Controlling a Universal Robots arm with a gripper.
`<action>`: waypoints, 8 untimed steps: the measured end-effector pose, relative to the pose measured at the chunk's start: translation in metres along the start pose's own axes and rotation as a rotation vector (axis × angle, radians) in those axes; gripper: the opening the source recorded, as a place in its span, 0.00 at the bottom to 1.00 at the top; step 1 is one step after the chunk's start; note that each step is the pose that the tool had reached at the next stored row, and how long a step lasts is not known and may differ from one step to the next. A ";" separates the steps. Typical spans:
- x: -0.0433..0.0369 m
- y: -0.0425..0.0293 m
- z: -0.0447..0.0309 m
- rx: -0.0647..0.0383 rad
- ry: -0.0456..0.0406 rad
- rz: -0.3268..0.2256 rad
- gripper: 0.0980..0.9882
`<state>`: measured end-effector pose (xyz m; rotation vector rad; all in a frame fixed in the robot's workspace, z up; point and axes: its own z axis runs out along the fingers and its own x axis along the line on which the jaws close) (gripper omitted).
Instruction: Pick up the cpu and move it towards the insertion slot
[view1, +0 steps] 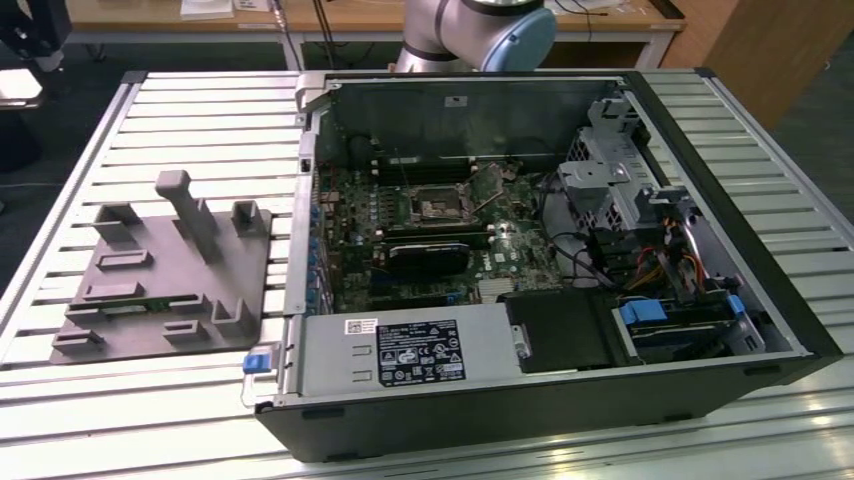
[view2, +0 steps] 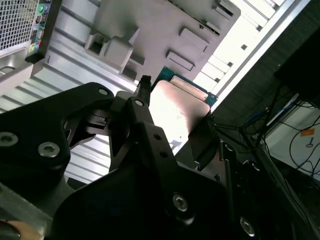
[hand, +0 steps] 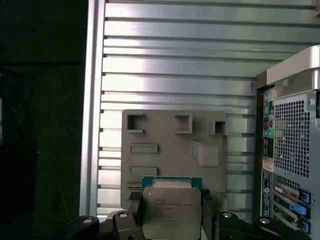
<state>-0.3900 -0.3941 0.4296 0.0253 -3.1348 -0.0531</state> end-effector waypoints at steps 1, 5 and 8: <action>-0.0021 0.0000 0.0001 0.000 -0.0001 0.000 0.50; -0.0083 -0.0001 0.0002 0.000 0.0000 0.000 0.50; -0.0120 -0.0002 0.0003 0.000 0.0000 0.000 0.50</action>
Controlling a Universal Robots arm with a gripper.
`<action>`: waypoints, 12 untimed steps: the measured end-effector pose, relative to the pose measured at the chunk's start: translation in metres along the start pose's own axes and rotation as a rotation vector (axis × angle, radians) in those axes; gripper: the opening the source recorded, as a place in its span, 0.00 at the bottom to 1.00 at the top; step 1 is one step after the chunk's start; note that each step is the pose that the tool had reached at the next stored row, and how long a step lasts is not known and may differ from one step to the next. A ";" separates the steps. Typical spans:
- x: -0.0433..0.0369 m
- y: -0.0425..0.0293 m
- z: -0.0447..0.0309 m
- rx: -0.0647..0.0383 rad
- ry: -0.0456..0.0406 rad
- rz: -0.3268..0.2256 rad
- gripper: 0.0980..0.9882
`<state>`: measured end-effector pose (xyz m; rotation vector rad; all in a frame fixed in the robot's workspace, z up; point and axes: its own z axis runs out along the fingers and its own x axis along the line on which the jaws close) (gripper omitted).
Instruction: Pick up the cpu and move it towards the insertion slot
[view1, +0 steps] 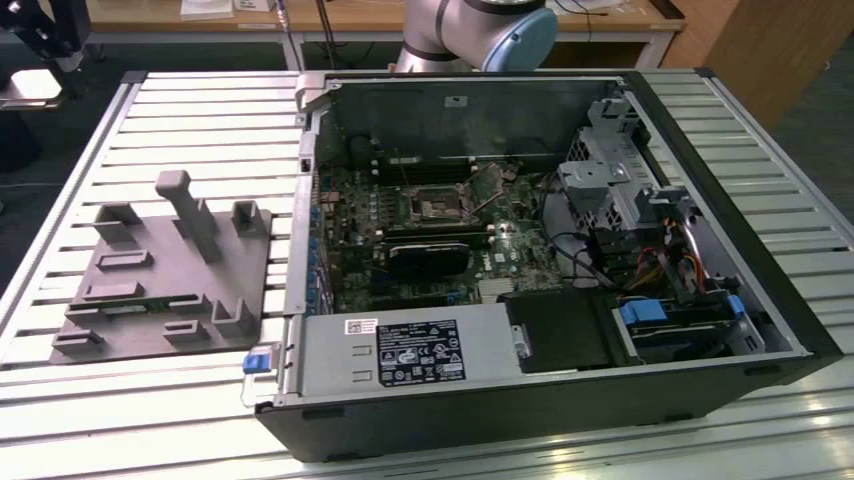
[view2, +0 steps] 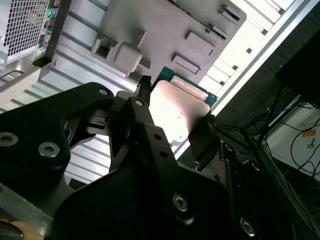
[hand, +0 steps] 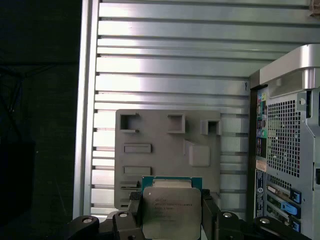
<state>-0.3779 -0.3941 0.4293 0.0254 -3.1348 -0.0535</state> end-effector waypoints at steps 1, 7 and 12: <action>-0.0011 0.0000 0.0000 0.000 0.0000 0.000 0.50; -0.0098 -0.0002 0.0001 0.000 0.0000 0.000 0.50; -0.0144 -0.0002 0.0002 0.000 0.0000 0.000 0.50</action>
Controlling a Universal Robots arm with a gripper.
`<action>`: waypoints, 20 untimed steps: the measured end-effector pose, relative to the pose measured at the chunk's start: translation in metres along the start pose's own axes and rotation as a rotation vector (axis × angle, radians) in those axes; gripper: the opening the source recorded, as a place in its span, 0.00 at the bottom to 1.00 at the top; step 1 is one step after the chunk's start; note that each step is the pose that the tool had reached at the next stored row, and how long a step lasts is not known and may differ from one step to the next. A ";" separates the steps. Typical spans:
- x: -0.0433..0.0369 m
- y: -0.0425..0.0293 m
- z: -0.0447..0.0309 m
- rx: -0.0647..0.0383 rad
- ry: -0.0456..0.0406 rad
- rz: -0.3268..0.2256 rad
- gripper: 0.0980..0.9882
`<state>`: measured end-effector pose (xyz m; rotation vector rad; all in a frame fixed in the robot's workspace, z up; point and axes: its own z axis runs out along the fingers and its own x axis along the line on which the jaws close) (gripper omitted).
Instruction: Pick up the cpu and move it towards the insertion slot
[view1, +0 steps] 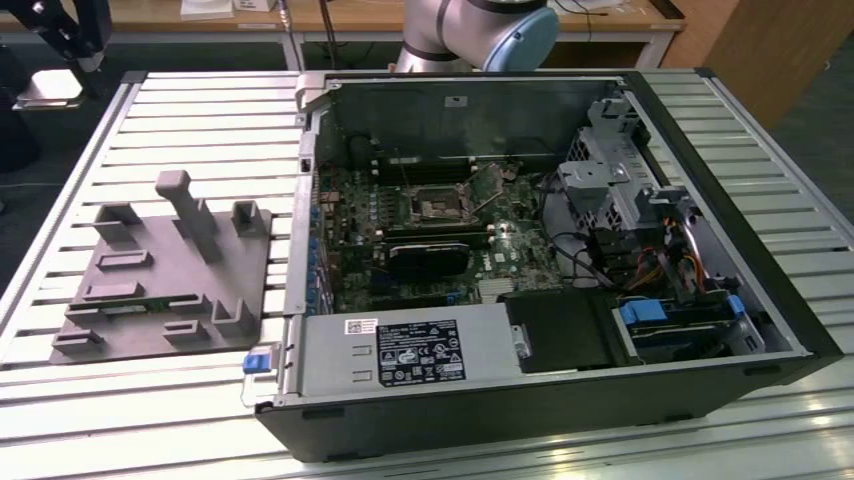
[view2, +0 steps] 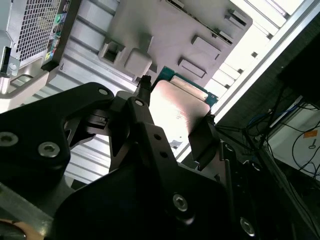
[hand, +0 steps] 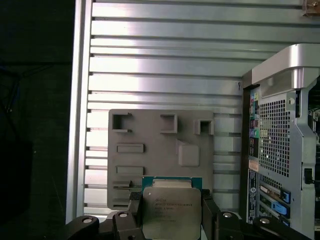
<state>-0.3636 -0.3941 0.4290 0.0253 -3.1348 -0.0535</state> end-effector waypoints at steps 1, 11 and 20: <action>-0.0006 0.0000 0.0000 0.000 0.0000 0.000 0.50; -0.0090 0.0000 0.0000 0.000 0.0000 0.000 0.50; -0.0226 -0.0003 0.0000 0.000 0.0000 0.000 0.50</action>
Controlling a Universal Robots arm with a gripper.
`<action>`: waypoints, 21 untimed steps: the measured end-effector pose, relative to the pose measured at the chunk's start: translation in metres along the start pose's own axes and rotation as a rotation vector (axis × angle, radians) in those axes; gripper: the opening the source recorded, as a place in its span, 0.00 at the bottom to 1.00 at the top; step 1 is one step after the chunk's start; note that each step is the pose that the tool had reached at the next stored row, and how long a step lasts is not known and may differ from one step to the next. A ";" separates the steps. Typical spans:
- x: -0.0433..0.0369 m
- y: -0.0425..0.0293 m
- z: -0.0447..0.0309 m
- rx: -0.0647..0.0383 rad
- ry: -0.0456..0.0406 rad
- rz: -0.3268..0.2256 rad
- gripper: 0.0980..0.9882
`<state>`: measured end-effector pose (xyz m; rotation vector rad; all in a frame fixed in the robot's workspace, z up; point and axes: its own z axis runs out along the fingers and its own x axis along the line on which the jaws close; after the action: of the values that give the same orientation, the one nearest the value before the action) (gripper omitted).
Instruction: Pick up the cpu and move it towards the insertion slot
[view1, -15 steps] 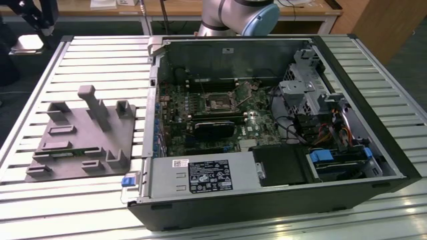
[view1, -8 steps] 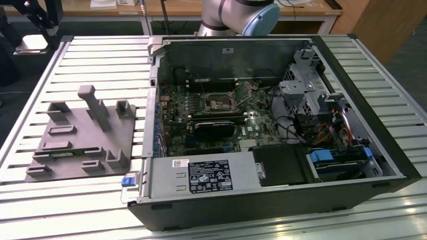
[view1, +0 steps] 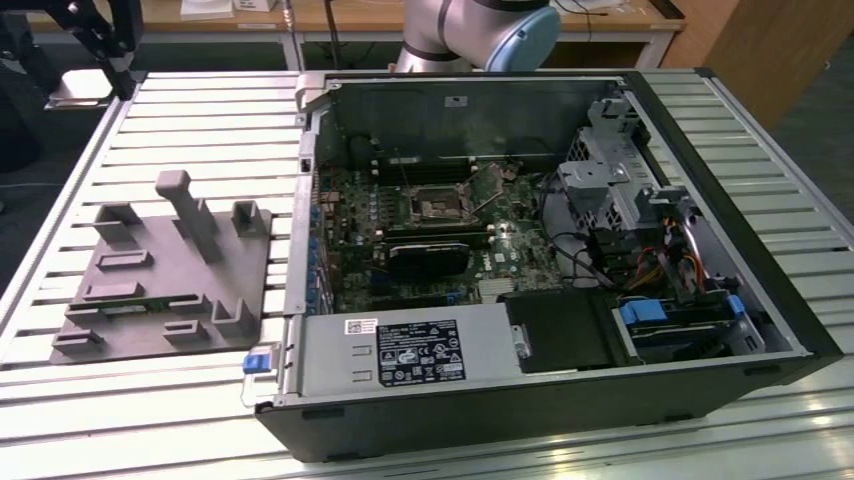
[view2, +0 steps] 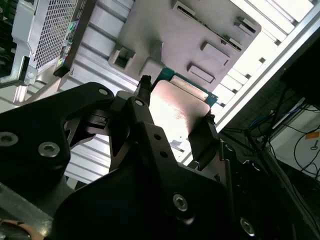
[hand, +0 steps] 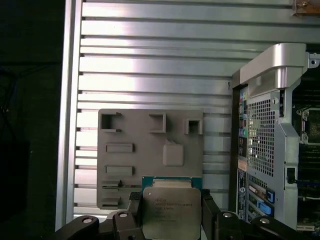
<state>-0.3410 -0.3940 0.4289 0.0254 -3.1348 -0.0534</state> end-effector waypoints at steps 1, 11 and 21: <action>-0.0016 0.0000 -0.0001 0.000 0.0001 0.000 0.50; -0.0175 -0.0003 0.0000 0.000 0.0000 0.000 0.50; -0.0352 -0.0006 0.0000 0.000 0.0001 0.000 0.50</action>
<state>-0.3058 -0.3940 0.4286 0.0253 -3.1348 -0.0534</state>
